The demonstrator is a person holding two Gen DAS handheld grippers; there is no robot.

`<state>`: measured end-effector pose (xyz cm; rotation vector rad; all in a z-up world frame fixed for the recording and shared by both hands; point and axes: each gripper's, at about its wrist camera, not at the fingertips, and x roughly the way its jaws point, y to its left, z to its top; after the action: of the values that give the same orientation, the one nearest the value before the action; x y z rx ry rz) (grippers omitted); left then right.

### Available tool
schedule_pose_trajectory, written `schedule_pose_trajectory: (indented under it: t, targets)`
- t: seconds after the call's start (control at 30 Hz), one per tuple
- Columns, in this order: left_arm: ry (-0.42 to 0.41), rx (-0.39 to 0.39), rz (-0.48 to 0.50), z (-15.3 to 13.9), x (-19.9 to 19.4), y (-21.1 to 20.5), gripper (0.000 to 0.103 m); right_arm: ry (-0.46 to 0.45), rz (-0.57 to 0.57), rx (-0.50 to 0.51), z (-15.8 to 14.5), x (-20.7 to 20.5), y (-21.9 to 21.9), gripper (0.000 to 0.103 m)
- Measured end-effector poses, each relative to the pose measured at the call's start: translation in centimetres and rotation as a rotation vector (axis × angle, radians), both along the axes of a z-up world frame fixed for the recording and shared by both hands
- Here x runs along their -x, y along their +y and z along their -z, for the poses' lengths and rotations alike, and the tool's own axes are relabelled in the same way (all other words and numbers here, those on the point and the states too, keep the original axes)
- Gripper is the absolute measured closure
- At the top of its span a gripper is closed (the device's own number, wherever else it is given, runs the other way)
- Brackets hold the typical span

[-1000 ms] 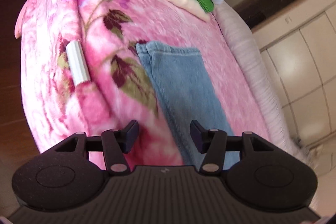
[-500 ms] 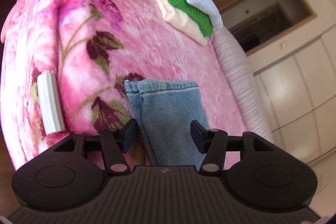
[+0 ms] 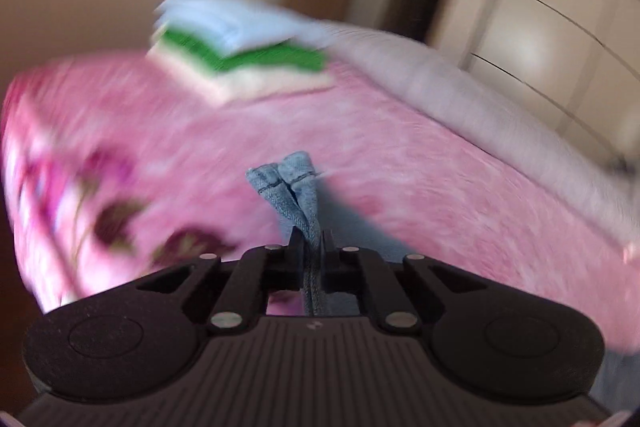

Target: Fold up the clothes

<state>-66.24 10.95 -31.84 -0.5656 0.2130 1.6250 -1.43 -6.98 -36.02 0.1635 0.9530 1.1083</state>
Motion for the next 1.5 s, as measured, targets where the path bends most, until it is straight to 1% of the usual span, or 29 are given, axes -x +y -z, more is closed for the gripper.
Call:
schedule_pose_trajectory:
  t: [0.07, 0.1, 0.17, 0.2, 0.23, 0.3, 0.33, 0.4, 0.43, 0.47, 0.5, 0.53, 0.57, 0.63, 0.67, 0.73, 0.77, 0.83, 0.93, 0.97, 1.03, 1.1, 1.17, 1.23, 1.37, 1.43, 1.5]
  targets:
    - [0.139, -0.069, 0.135, -2.4, -4.7, -0.5, 0.099, -0.001, 0.014, -0.009, -0.2, -0.6, -0.8, 0.039]
    - [0.194, -0.103, 0.21, -3.4, -7.3, -1.3, 0.099, -0.003, 0.021, -0.015, -0.4, -1.0, -1.2, 0.039]
    - [0.265, -0.161, 0.371, -4.5, -12.6, -3.0, 0.099, -0.007, 0.035, -0.026, -0.6, -1.5, -1.9, 0.039]
    - [0.288, -0.183, 0.452, -4.8, -15.2, -4.0, 0.099, -0.01, 0.041, -0.03, -0.7, -1.8, -2.3, 0.039]
    - [0.293, -0.185, 0.534, -4.5, -17.6, -5.1, 0.099, -0.013, 0.048, -0.034, -0.9, -2.1, -2.7, 0.039]
    - [0.283, -0.149, 0.69, -3.1, -22.3, -6.7, 0.097, -0.014, 0.058, -0.039, -1.0, -2.6, -3.4, 0.039]
    - [0.274, -0.112, 0.753, -1.8, -24.4, -7.3, 0.095, -0.014, 0.063, -0.041, -1.1, -2.8, -3.7, 0.039]
    - [0.272, -0.017, 0.855, 1.2, -28.2, -8.3, 0.091, -0.01, 0.063, -0.036, -1.1, -3.2, -4.2, 0.039]
    - [0.282, 0.04, 0.88, 2.6, -29.7, -8.7, 0.089, -0.008, 0.062, -0.032, -1.1, -3.3, -4.3, 0.039]
    - [0.3, 0.084, 0.876, 3.8, -30.6, -9.1, 0.088, -0.006, 0.057, -0.027, -1.1, -3.4, -4.5, 0.039]
    - [0.311, 0.101, 0.86, 4.6, -30.6, -9.1, 0.088, -0.007, 0.052, -0.022, -1.2, -3.5, -4.7, 0.039]
    - [0.301, 0.097, 0.854, 4.9, -29.9, -9.0, 0.087, -0.01, 0.047, -0.018, -1.2, -3.5, -4.9, 0.039]
    - [0.268, 0.094, 0.854, 4.6, -29.1, -9.2, 0.086, -0.019, 0.042, -0.013, -1.3, -3.4, -5.1, 0.039]
    - [0.172, 0.11, 0.852, 3.3, -27.1, -9.3, 0.077, -0.045, 0.03, 0.0, -1.3, -3.2, -5.3, 0.039]
    - [0.135, 0.112, 0.843, 2.6, -26.0, -9.3, 0.077, -0.062, 0.025, 0.009, -1.3, -3.0, -5.3, 0.039]
    - [0.086, 0.099, 0.809, 1.3, -23.7, -9.3, 0.077, -0.089, -0.002, 0.02, -1.3, -1.9, -4.8, 0.039]
    - [0.066, 0.096, 0.787, 0.8, -22.7, -9.3, 0.077, -0.09, -0.027, 0.013, -1.4, -1.2, -4.4, 0.039]
    - [0.026, 0.11, 0.719, 0.4, -20.5, -8.8, 0.078, -0.064, -0.109, -0.017, -1.6, 0.7, -3.4, 0.039]
    - [-0.054, 0.153, 0.617, 1.1, -16.9, -7.2, 0.08, 0.043, -0.282, -0.054, -1.4, 4.2, -0.9, 0.039]
    - [-0.075, 0.168, 0.588, 1.3, -15.8, -6.8, 0.08, 0.1, -0.332, -0.052, -1.0, 5.2, 0.1, 0.039]
    - [-0.103, 0.183, 0.548, 1.6, -14.0, -6.1, 0.08, 0.246, -0.411, -0.018, 0.1, 7.2, 2.2, 0.039]
    - [-0.118, 0.181, 0.522, 1.8, -12.4, -6.0, 0.08, 0.402, -0.445, 0.014, 1.3, 8.8, 3.9, 0.039]
    - [-0.132, 0.175, 0.508, 1.9, -10.9, -6.7, 0.08, 0.525, -0.444, 0.041, 2.5, 10.2, 5.4, 0.039]
    - [-0.149, 0.172, 0.498, 2.3, -9.7, -6.7, 0.079, 0.6, -0.415, 0.072, 3.3, 11.2, 6.5, 0.039]
    - [-0.166, 0.169, 0.481, 3.2, -8.5, -6.3, 0.079, 0.692, -0.358, 0.116, 5.0, 12.6, 8.1, 0.039]
    - [-0.181, 0.174, 0.475, 3.6, -8.0, -6.3, 0.079, 0.697, -0.338, 0.118, 5.4, 13.2, 8.6, 0.042]
    - [-0.197, 0.179, 0.473, 4.0, -7.7, -5.9, 0.079, 0.665, -0.312, 0.121, 5.6, 13.7, 9.0, 0.051]
